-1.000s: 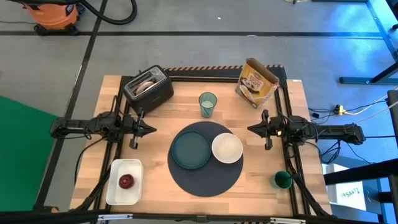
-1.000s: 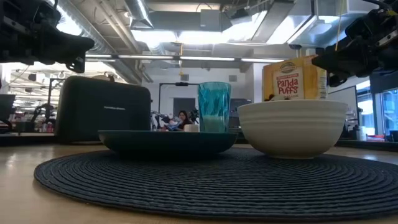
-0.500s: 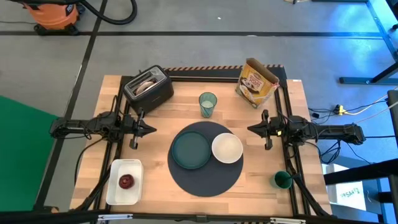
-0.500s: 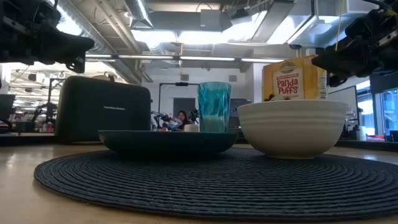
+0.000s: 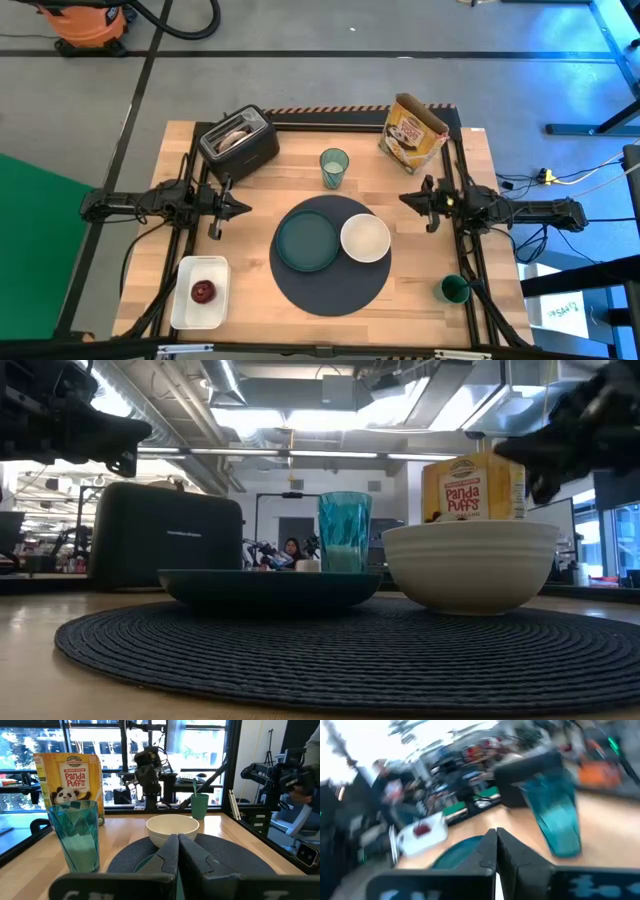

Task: Arrange a breakfast setting
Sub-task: Pour the cereal from the cereal box into the white bowl

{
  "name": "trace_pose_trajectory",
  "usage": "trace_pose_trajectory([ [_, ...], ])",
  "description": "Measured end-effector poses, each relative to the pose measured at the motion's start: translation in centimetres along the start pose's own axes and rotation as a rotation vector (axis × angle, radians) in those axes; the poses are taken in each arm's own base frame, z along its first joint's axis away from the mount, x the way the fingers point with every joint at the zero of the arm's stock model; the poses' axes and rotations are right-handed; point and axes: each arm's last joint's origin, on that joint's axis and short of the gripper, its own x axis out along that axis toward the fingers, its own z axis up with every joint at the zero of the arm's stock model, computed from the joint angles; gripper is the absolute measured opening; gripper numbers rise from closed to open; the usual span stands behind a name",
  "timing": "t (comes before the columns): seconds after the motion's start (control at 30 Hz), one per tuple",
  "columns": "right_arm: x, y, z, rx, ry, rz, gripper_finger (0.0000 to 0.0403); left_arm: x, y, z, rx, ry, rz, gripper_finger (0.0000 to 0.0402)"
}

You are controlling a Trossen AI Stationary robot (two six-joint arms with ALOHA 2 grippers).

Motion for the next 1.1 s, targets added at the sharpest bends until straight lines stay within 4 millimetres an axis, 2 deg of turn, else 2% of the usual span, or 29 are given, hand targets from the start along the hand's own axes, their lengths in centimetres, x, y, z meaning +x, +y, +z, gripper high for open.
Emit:
trace_pose_trajectory([
  [0.1,0.0,-0.1,0.1,0.215,-0.035,-0.049,0.0,0.0,0.0,0.0,0.0,0.0,0.0,0.0],
  [0.23,0.0,-0.2,-0.1,0.319,-0.019,-0.062,0.0,0.0,0.0,0.0,0.025,0.001,0.0,0.0],
  [0.37,0.0,-0.3,-0.1,0.406,-0.024,-0.076,0.0,0.0,0.1,0.1,0.307,-0.008,0.028,0.0],
  [0.43,0.0,-0.4,0.0,0.416,-0.066,-0.122,0.0,0.0,0.1,0.1,0.391,-0.004,0.028,0.0],
  [0.53,0.0,-0.6,0.3,0.46,-0.154,-0.195,0.0,0.0,0.1,0.1,0.415,-0.003,0.029,0.0],
  [0.67,-0.2,-0.3,1.6,0.527,-0.309,-0.164,0.0003,0.0,0.1,0.1,0.409,-0.004,0.04,0.0],
  [0.77,-0.3,0.2,2.8,0.494,-0.355,-0.148,0.0014,-0.2,0.4,1.6,0.377,-0.14,0.163,0.0],
  [0.87,-0.3,0.9,4.3,0.426,-0.381,-0.149,0.003,-0.7,0.4,3.7,0.272,-0.367,0.196,0.0],
  [0.97,-0.1,1.6,5.7,0.372,-0.389,-0.172,0.0043,-1.7,0.7,5.4,0.01,-0.566,0.285,0.0],
  [1.1,0.5,2.4,7.4,0.304,-0.375,-0.188,0.0058,-2.2,1.2,6.7,-0.327,-0.643,0.404,0.0],
])
